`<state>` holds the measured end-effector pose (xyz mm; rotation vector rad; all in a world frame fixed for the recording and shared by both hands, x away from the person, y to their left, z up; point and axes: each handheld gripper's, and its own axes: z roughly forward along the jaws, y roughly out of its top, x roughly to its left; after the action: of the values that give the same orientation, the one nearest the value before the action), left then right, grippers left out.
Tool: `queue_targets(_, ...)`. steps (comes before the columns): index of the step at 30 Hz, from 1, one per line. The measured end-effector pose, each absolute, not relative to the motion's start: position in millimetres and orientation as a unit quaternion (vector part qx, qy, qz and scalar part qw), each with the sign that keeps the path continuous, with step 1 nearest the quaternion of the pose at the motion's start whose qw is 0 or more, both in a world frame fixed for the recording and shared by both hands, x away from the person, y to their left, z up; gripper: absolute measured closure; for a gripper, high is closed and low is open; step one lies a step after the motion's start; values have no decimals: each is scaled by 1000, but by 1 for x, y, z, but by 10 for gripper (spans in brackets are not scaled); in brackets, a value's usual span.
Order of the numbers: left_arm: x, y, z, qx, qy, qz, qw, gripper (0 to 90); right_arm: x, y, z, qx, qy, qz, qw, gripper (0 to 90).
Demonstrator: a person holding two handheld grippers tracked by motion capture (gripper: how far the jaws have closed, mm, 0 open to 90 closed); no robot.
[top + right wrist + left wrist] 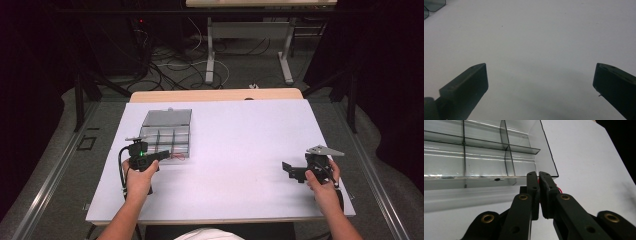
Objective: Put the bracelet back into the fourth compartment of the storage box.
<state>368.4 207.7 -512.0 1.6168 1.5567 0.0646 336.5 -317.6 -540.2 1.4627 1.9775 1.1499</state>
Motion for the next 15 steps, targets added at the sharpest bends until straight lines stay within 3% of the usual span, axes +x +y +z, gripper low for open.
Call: queue_targets(15, 369, 224, -504, 629, 634, 35, 448, 873, 337, -317, -541, 524, 713, 413, 216, 0)
